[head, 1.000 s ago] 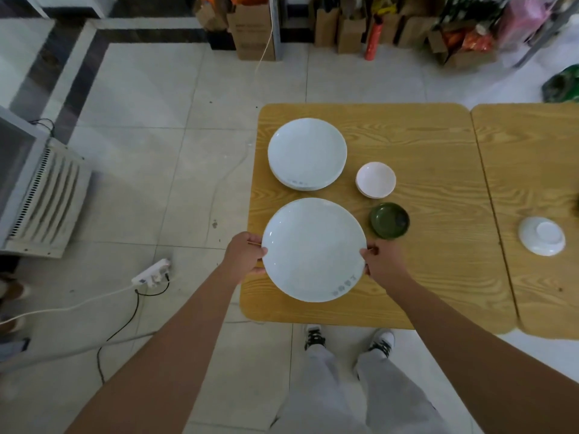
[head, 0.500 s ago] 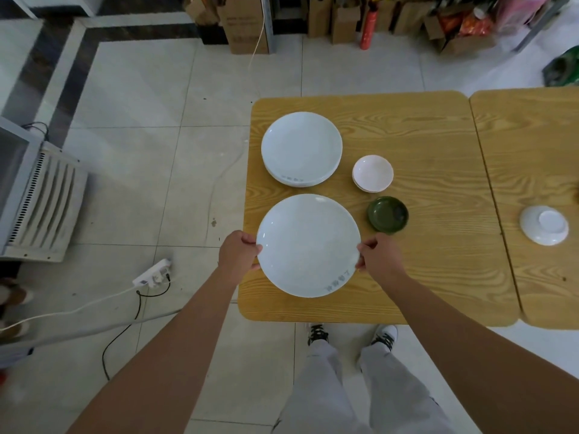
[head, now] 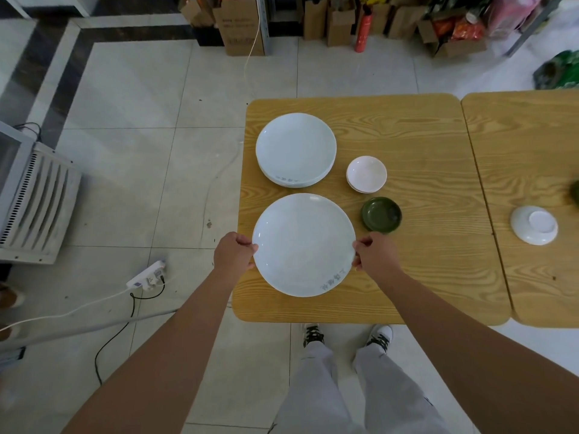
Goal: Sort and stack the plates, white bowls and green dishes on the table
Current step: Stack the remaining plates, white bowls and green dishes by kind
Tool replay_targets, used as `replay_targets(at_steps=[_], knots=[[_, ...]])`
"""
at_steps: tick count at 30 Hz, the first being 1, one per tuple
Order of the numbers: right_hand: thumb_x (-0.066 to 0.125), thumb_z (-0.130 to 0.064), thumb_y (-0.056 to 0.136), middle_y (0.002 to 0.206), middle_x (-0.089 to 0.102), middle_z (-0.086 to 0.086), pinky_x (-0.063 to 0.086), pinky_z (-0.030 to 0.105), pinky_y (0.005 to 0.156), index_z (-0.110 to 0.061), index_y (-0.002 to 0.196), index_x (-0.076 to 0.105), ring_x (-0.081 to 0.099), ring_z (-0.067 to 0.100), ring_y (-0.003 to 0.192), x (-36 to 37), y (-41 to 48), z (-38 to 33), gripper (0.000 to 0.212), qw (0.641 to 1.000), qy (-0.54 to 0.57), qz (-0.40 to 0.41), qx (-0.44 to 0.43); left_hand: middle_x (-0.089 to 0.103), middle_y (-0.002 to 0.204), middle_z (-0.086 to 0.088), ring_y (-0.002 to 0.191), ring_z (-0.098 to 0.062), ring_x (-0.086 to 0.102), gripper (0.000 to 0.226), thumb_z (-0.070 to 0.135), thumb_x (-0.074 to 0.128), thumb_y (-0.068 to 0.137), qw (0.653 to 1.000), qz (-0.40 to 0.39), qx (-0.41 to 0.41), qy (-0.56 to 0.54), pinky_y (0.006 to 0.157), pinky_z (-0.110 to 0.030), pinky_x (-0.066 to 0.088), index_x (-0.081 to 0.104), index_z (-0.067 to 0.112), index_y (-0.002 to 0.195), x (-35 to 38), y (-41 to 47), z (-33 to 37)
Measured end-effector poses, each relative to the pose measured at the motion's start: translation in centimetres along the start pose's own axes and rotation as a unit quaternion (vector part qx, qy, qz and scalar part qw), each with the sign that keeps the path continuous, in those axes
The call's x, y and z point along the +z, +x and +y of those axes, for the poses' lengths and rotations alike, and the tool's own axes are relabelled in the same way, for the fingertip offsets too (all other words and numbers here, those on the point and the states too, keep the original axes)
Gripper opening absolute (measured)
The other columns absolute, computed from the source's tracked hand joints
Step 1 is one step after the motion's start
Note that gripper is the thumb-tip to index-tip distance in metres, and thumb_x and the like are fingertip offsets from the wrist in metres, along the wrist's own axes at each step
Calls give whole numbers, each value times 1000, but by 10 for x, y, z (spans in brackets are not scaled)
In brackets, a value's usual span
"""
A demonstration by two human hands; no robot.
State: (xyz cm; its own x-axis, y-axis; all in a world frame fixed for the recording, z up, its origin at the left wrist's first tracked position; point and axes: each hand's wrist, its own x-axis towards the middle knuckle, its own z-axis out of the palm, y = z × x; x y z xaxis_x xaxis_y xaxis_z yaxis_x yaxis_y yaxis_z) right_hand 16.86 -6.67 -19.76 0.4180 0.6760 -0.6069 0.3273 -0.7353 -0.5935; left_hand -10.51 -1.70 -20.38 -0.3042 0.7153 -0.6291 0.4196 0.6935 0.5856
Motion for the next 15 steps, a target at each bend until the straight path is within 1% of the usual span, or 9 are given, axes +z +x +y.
replay_targets(at_steps=[2,4,5,7,8,10,11,12,15], knots=[[58,-16,96,77,71,10,62,41,72,-13,93,63,71,25,72,-4,1,-3,7,1000,-3,2,-1,65,95,0,86,-20,66,15,10,71,85,999,25,13,23,84,-40,58,62,15,97,0,0,9],[57,-16,96,80,70,9,62,39,71,-13,94,63,70,23,71,-10,1,-8,7,1000,-3,9,-7,65,99,2,92,-20,64,21,12,70,85,996,59,47,37,82,-35,53,64,14,105,2,-3,28],[57,-17,95,82,70,8,61,37,69,-13,95,63,69,21,69,-16,1,-10,7,1000,2,12,-10,64,99,3,92,-20,64,23,11,69,85,996,62,59,18,81,-34,53,64,14,107,6,-6,40],[58,-19,95,83,70,7,60,34,64,-15,96,63,67,17,66,-30,2,-16,7,1000,15,23,-15,63,93,3,86,-18,63,25,8,69,85,996,32,67,-53,83,-37,57,62,15,108,18,-15,68],[58,-20,95,83,70,7,59,33,63,-15,97,64,68,17,66,-39,3,-18,8,999,25,29,-16,62,90,3,82,-16,62,24,6,68,85,994,6,68,-88,83,-37,56,62,14,107,26,-21,82],[59,-20,95,86,70,7,60,33,63,-12,99,64,68,18,68,-60,6,-20,9,997,54,42,-19,63,90,-2,83,-17,61,20,-1,66,83,986,-54,88,-128,82,-36,55,63,13,97,48,-37,110],[60,-19,95,87,70,8,60,34,63,-11,100,64,68,18,69,-73,9,-20,10,996,69,49,-19,64,92,-5,86,-19,61,21,-4,65,83,983,-81,100,-128,83,-35,55,63,15,92,62,-45,123],[60,-18,95,89,70,9,60,34,64,-9,101,64,68,19,70,-88,12,-18,11,995,81,56,-16,64,95,-7,89,-20,62,22,-5,65,83,982,-105,104,-118,85,-35,56,63,15,91,78,-53,136],[58,-16,97,92,70,10,61,37,70,-8,101,65,69,22,80,-136,25,-3,11,992,111,59,3,67,102,-6,96,-21,64,27,-6,65,85,980,-154,97,-81,92,-37,57,66,14,104,133,-77,171]])
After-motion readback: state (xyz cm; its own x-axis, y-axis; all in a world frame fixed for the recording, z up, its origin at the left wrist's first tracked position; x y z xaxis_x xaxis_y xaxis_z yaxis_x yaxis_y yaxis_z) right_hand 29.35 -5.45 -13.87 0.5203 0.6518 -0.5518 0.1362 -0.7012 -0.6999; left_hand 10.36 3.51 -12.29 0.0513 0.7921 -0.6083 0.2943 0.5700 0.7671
